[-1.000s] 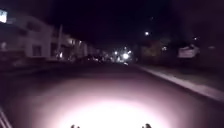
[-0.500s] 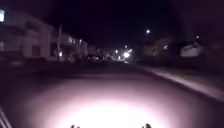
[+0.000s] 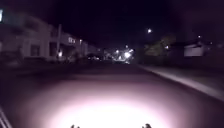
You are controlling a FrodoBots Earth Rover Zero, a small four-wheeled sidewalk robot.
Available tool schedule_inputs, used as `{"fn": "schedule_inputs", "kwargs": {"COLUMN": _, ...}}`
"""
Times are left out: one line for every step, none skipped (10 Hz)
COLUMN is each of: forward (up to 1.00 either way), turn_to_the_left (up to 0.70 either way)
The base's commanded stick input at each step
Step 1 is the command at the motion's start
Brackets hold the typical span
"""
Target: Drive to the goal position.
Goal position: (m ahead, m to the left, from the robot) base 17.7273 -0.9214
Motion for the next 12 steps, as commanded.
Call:
{"fn": "schedule_inputs", "kwargs": {"forward": 0.70, "turn_to_the_left": -0.28}}
{"fn": "schedule_inputs", "kwargs": {"forward": 0.70, "turn_to_the_left": -0.33}}
{"fn": "schedule_inputs", "kwargs": {"forward": 0.70, "turn_to_the_left": -0.35}}
{"fn": "schedule_inputs", "kwargs": {"forward": 0.70, "turn_to_the_left": -0.35}}
{"fn": "schedule_inputs", "kwargs": {"forward": 0.70, "turn_to_the_left": -0.35}}
{"fn": "schedule_inputs", "kwargs": {"forward": 0.70, "turn_to_the_left": -0.35}}
{"fn": "schedule_inputs", "kwargs": {"forward": 0.70, "turn_to_the_left": -0.29}}
{"fn": "schedule_inputs", "kwargs": {"forward": 0.70, "turn_to_the_left": -0.20}}
{"fn": "schedule_inputs", "kwargs": {"forward": 0.70, "turn_to_the_left": -0.11}}
{"fn": "schedule_inputs", "kwargs": {"forward": 0.70, "turn_to_the_left": -0.02}}
{"fn": "schedule_inputs", "kwargs": {"forward": 0.70, "turn_to_the_left": 0.00}}
{"fn": "schedule_inputs", "kwargs": {"forward": 0.70, "turn_to_the_left": 0.00}}
